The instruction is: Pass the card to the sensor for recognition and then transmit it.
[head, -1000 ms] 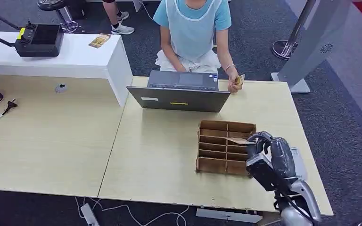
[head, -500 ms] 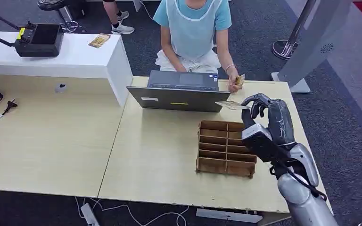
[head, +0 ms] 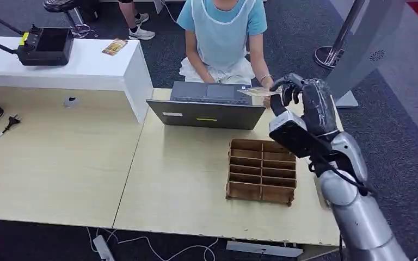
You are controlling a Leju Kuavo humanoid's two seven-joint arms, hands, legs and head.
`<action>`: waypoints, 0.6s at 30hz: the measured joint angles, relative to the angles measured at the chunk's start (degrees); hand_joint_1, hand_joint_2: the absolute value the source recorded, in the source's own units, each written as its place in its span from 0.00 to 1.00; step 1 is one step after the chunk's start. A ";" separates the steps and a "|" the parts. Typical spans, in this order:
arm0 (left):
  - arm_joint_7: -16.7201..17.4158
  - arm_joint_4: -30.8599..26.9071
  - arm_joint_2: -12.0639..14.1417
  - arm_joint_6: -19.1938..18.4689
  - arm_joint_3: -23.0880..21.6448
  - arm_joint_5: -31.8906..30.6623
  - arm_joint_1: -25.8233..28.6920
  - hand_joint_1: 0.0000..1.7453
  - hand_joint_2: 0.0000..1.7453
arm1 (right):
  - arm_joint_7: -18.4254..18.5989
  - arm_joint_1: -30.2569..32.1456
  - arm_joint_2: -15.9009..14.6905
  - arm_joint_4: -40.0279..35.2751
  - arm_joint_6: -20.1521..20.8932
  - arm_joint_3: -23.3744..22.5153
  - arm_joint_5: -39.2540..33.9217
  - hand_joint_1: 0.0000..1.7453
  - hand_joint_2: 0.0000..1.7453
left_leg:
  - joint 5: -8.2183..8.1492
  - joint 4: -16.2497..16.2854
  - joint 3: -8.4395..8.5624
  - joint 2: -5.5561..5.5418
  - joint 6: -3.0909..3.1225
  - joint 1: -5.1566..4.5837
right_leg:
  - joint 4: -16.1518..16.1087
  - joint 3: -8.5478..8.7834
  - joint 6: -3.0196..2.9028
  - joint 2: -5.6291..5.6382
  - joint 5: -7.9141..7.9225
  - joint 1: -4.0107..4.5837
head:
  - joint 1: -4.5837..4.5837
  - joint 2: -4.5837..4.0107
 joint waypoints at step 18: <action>0.11 0.00 0.55 -0.96 -0.17 -1.94 -0.08 0.00 0.00 | 11.44 -29.99 5.18 25.99 6.42 7.21 0.98 1.00 1.00 | 0.10 0.00 0.00 -0.02 -0.09 0.04 | 0.03 -0.01 -0.09 -0.01 0.07 0.04 | 0.02 0.00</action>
